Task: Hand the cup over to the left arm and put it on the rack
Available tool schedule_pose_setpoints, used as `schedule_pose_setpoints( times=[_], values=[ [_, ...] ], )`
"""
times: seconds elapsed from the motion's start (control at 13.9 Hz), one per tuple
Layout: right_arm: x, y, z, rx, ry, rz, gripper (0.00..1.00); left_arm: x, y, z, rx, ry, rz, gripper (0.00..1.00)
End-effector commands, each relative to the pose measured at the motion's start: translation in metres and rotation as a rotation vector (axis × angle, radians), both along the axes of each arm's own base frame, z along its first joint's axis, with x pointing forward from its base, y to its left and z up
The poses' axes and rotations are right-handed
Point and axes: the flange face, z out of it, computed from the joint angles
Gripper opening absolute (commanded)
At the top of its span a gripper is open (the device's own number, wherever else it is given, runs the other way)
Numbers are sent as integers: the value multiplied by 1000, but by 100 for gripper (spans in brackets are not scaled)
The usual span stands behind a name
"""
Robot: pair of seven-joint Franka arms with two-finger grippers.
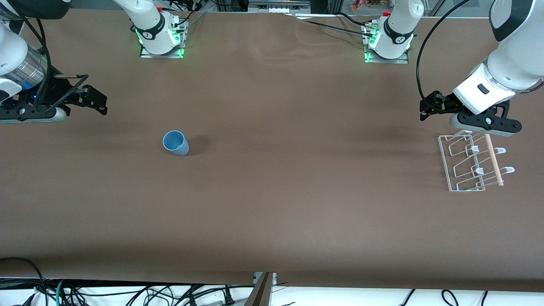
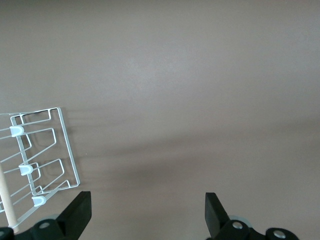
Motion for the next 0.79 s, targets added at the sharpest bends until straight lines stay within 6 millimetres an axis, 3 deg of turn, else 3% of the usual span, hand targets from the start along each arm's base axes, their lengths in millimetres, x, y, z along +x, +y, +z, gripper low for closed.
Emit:
schedule_pose_setpoints(
  times=[0.0,0.72],
  values=[
    [19,-1,6,-12,43,4,100,-2,-1,7,0,4,9,100],
    [20,-1,7,-8,47,-1,100,-2,-1,8,0,2,10,100]
  ],
)
